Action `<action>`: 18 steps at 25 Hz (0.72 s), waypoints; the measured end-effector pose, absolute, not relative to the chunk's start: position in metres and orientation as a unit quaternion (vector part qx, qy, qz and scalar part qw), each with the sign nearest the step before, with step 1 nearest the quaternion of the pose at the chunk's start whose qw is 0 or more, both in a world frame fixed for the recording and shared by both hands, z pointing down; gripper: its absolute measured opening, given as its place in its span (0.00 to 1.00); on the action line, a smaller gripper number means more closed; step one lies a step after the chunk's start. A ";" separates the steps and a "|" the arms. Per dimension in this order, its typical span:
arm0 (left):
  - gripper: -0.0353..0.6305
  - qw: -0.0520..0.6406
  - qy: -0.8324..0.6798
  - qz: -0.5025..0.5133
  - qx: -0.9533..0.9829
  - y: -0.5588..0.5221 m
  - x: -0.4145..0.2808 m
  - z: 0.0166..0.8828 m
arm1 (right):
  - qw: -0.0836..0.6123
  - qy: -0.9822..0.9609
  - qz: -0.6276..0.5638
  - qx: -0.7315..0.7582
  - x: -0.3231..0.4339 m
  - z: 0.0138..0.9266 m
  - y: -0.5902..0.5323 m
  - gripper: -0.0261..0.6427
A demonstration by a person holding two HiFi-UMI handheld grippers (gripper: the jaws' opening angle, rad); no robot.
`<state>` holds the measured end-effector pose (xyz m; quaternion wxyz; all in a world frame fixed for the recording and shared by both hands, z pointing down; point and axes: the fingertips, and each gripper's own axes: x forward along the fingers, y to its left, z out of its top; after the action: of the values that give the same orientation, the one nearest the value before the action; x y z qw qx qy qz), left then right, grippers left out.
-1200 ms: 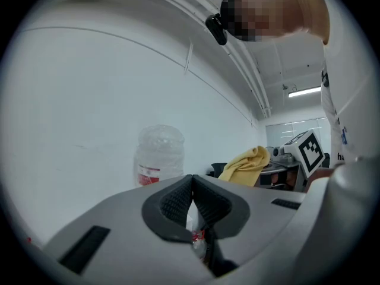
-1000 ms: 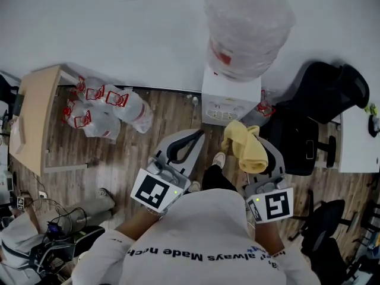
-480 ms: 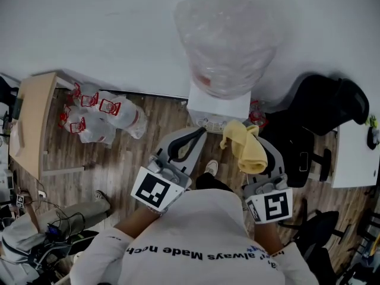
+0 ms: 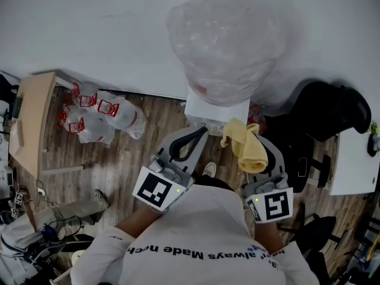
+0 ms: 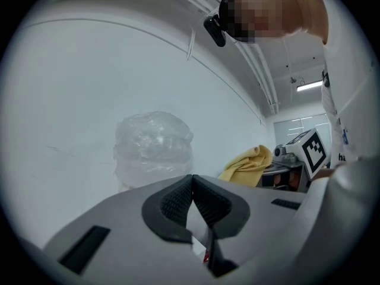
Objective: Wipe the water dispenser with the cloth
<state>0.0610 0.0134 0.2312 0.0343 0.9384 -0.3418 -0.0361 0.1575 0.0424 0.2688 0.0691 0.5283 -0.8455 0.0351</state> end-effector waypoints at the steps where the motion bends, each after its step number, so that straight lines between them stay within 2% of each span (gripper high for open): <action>1: 0.08 0.034 -0.343 -0.037 0.938 0.011 0.059 0.231 | 0.070 -0.847 0.035 0.526 0.155 0.269 0.040 0.13; 18: 0.08 0.039 -0.336 -0.039 0.940 -0.040 -0.001 0.228 | 0.080 -0.849 0.014 0.523 0.091 0.257 -0.011 0.13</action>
<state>-0.0011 -0.0399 0.2281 0.0386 0.9402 -0.3363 -0.0388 0.0905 -0.0111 0.2574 0.0796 0.5228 -0.8486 0.0137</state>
